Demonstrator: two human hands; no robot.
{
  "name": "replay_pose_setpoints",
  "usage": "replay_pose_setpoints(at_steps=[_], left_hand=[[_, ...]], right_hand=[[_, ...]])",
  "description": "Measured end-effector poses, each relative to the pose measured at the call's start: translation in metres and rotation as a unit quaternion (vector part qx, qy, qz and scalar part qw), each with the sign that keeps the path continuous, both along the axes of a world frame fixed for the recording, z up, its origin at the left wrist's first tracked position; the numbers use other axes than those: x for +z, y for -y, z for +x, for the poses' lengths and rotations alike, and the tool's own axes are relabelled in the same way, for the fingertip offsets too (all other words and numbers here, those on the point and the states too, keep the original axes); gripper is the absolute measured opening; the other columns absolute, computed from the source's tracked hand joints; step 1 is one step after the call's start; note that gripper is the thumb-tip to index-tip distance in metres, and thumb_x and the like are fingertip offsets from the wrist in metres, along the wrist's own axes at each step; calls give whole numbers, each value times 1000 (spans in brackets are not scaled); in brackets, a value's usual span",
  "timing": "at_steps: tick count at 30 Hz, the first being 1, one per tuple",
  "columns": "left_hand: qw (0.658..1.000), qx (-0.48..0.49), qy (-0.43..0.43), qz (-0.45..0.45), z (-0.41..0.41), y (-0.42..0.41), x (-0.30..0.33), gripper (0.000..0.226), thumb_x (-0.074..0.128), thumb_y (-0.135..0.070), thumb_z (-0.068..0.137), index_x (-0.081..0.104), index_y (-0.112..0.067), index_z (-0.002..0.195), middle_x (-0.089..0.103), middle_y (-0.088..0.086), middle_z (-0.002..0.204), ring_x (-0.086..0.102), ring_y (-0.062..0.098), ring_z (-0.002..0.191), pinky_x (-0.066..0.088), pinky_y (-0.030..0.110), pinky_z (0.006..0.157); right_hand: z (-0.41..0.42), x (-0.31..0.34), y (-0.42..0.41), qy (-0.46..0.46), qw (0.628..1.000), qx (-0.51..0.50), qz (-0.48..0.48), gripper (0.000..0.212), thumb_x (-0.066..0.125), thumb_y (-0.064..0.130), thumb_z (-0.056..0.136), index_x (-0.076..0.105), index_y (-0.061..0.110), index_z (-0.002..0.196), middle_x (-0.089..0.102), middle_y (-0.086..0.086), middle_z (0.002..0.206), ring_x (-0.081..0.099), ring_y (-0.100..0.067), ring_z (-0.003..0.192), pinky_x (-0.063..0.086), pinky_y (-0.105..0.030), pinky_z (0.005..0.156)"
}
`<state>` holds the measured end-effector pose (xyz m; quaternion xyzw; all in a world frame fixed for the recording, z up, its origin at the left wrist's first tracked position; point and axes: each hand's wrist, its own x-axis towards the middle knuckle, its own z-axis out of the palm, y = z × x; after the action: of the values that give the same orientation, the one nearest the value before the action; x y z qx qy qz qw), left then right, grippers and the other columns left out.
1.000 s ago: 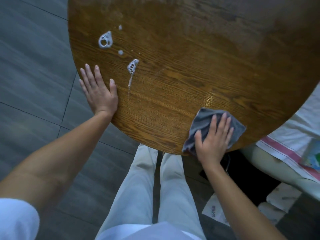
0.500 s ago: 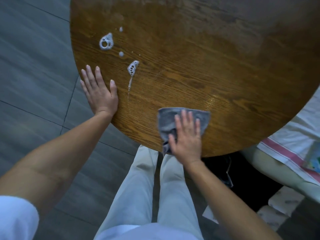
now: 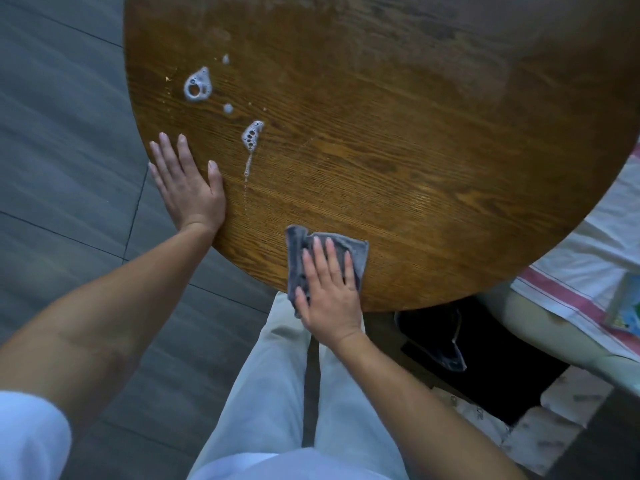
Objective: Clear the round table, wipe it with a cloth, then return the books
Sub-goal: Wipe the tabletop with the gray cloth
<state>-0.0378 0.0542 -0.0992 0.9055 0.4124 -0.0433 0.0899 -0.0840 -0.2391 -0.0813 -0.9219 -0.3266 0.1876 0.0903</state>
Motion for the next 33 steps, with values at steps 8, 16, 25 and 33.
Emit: replay_pose_setpoints(at_steps=[8,16,25,33], left_hand=[[1000,-1,6,6,-2,-2,-2,68,26,-49,106,19,-14,164,6,13,173,1,31,160,3,52,129],[999,-8,33,2,-2,-4,-6,68,31,-50,106,24,-14,163,11,14,173,5,34,160,3,51,129],[994,-67,88,-18,-13,-38,-14,67,39,-43,107,24,-9,162,14,13,172,8,32,160,7,51,129],[991,-15,126,-45,-13,-38,-13,59,40,-29,106,30,-6,160,18,15,171,10,34,160,6,54,129]], right_hand=[[152,-14,34,71,976,-204,-39,75,36,48,103,19,10,165,12,-18,173,8,-36,161,9,-56,129],[134,-9,-83,50,995,-81,16,72,38,42,102,24,5,163,15,-17,173,11,-34,161,10,-57,129],[38,-10,-41,21,992,126,7,74,54,46,101,29,14,164,18,-10,173,11,-29,161,9,-54,130],[176,-19,-176,70,993,96,-1,73,29,66,103,19,29,166,7,-8,175,3,-30,162,4,-55,130]])
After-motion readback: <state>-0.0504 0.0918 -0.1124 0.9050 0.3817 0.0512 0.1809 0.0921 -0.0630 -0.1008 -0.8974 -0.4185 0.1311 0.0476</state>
